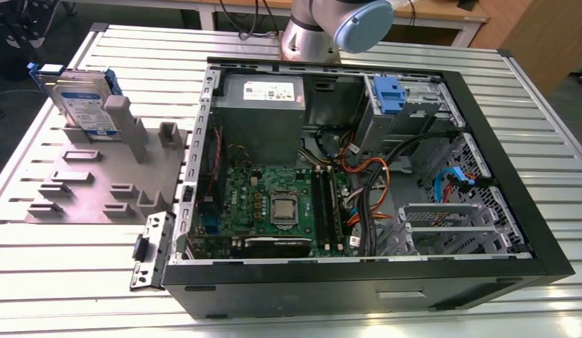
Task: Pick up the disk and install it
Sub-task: 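Pick up the disk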
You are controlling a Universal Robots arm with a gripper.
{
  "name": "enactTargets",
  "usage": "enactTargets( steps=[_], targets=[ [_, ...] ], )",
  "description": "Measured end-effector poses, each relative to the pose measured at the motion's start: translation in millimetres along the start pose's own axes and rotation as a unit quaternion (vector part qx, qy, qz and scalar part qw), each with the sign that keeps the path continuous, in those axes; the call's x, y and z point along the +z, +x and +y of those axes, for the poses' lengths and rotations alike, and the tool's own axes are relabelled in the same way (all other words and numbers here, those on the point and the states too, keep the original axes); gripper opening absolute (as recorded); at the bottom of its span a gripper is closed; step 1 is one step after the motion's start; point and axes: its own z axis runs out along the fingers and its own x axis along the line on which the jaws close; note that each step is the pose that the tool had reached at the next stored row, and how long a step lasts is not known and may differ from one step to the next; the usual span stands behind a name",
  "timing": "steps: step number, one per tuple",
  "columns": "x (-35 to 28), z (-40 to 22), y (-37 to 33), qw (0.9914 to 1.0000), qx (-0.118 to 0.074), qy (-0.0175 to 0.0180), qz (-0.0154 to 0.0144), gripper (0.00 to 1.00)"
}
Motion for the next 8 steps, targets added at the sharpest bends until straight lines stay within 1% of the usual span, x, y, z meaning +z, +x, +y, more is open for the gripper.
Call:
enactTargets(
  steps=[8],
  targets=[
    [0.0, 0.0, 0.0, 1.0, -0.002, 0.0, 0.0001, 0.11]
  ],
)
